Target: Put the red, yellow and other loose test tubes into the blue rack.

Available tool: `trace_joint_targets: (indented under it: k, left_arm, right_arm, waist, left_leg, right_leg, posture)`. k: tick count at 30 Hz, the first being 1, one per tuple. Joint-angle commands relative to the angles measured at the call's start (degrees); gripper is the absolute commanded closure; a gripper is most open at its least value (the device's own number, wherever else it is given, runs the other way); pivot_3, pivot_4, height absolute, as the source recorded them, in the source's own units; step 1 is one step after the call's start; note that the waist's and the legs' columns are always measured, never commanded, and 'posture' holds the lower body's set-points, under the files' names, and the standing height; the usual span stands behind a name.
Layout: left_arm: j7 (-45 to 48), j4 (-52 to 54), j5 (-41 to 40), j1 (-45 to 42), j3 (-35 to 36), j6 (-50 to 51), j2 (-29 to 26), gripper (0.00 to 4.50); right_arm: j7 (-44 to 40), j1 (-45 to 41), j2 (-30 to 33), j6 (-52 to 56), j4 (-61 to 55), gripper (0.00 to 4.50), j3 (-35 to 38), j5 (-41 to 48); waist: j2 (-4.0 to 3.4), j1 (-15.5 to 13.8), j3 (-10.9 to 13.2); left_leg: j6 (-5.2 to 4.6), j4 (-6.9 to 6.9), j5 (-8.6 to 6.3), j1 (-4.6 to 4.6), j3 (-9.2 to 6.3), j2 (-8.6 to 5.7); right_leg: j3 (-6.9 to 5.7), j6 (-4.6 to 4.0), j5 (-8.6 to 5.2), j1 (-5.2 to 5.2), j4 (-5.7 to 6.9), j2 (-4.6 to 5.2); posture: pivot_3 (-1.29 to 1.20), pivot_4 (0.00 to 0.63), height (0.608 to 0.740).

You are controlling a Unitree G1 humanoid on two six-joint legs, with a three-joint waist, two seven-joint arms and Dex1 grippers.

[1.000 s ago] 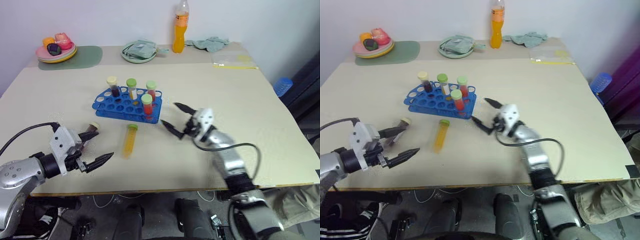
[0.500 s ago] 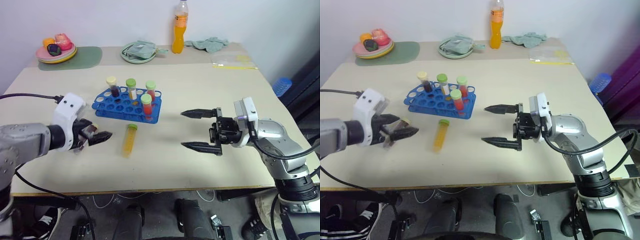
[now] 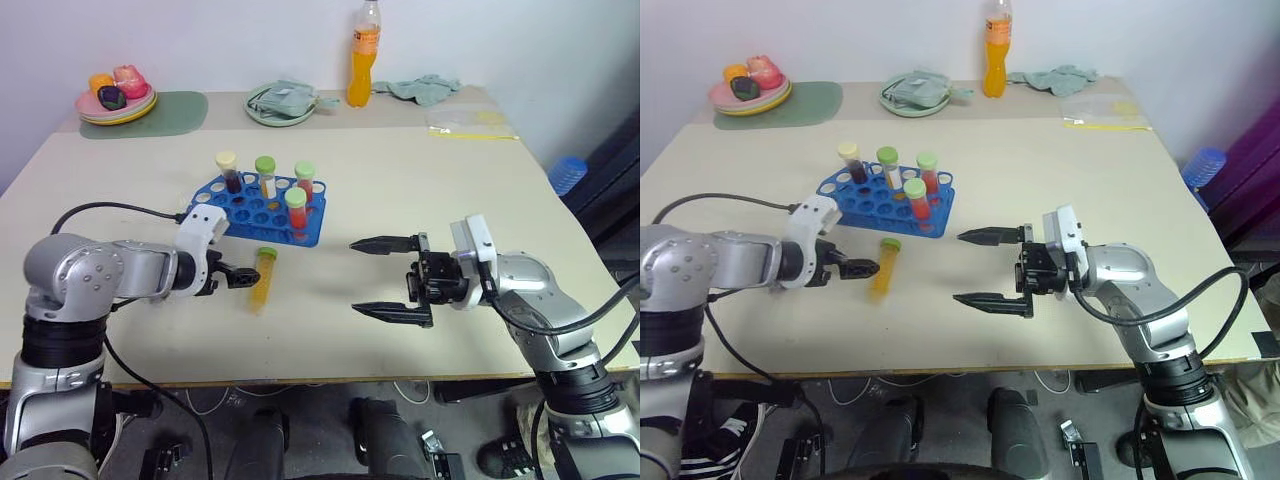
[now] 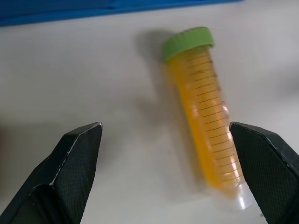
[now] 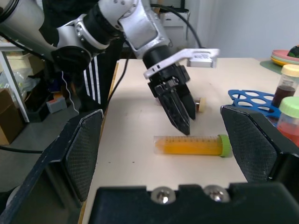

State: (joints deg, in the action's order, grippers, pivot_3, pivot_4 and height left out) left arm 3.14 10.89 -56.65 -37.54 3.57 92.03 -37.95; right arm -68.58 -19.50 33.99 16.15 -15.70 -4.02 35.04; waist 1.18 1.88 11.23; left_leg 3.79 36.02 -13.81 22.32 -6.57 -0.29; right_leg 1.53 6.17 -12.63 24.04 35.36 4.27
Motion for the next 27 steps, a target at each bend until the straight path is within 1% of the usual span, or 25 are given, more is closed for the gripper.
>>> trace_joint_targets:
  k: [1,3,5,9,13,17,22,25,27]
  left_arm:
    - [-1.9,-2.0,0.3,-4.2,-0.8,0.5,1.4,0.00]
    - [-1.8,-2.9,-0.3,-5.5,-3.1,0.5,0.7,0.00]
    - [-2.1,-4.0,-0.9,-6.5,-3.8,0.5,1.2,0.00]
    - [-2.8,-4.7,-2.6,-6.9,-5.6,0.5,-0.2,0.00]
    - [-4.8,-3.6,-5.1,-5.2,-5.0,0.5,-0.3,0.00]
    - [-7.8,-3.1,-7.9,-2.9,-4.4,0.5,1.0,0.00]
    - [-10.7,-2.1,-11.8,0.1,-4.0,0.5,0.3,0.00]
    - [-12.7,-3.2,-10.1,0.6,-2.6,0.5,2.5,0.81]
    - [-13.7,-3.3,-10.5,1.0,-2.3,0.5,3.1,1.72]
  right_arm:
    - [0.6,0.4,-0.9,-1.5,-2.3,0.04,0.1,-0.4]
    - [0.8,0.7,-1.2,-1.7,-2.5,0.04,-0.1,-0.7]
    - [1.0,1.3,-1.5,-2.0,-2.8,0.04,-0.4,-1.1]
    - [1.4,1.6,-2.1,-2.2,-2.5,0.04,-0.6,-1.7]
    - [1.2,1.9,-2.1,-2.6,-2.2,0.04,-0.9,-2.1]
    - [1.4,1.7,-2.2,-3.0,-1.8,0.04,-0.9,-2.4]
    - [1.5,0.8,-2.1,-3.0,-0.9,0.04,-0.6,-2.6]
    - [1.6,0.8,-2.3,-3.3,-0.7,0.00,-0.8,-2.9]
    - [1.8,0.8,-2.3,-3.2,-0.8,0.00,-0.8,-2.9]
  waist:
    - [0.00,-0.1,0.0]
    - [0.00,0.0,0.0]
    - [0.00,0.3,0.0]
    - [0.00,0.5,0.0]
    - [0.00,0.3,0.0]
    - [0.00,0.3,0.0]
    - [-0.01,0.2,0.0]
    - [-0.02,0.1,0.0]
    - [-0.02,0.1,0.0]
  left_leg:
    - [0.00,0.01,0.00,0.00,0.00,-0.01]
    - [0.01,0.01,0.00,0.00,0.01,-0.01]
    - [0.01,-0.04,0.00,-0.01,0.01,-0.01]
    - [0.01,-0.04,0.00,-0.01,0.01,-0.01]
    - [0.01,-0.04,0.00,-0.01,0.00,-0.01]
    - [0.01,-0.02,0.00,-0.01,0.01,-0.01]
    - [0.01,-0.01,0.00,-0.01,0.01,-0.02]
    - [0.01,-0.01,0.00,-0.01,0.01,-0.03]
    - [0.01,0.00,0.00,-0.01,0.01,-0.03]
  right_leg:
    - [0.00,0.02,0.00,0.00,0.00,0.00]
    - [0.01,-0.01,0.04,0.00,0.00,0.00]
    - [0.01,0.01,0.05,0.01,0.00,0.00]
    - [0.01,0.02,0.06,0.02,0.02,0.00]
    - [0.01,0.01,0.06,0.02,0.01,0.00]
    - [0.01,0.01,0.06,0.01,0.01,0.02]
    - [0.01,-0.01,0.07,0.01,0.02,0.04]
    - [0.01,-0.01,0.06,0.00,0.02,0.04]
    - [0.01,-0.01,0.06,0.00,0.01,0.04]
  posture:
    - [0.00,0.150,0.740]
    - [0.00,0.150,0.740]
    - [0.00,0.150,0.740]
    - [0.00,0.150,0.740]
    - [0.00,0.150,0.740]
    - [0.00,0.150,0.740]
    - [0.00,0.150,0.740]
    - [0.00,0.150,0.740]
    - [0.00,0.150,0.740]
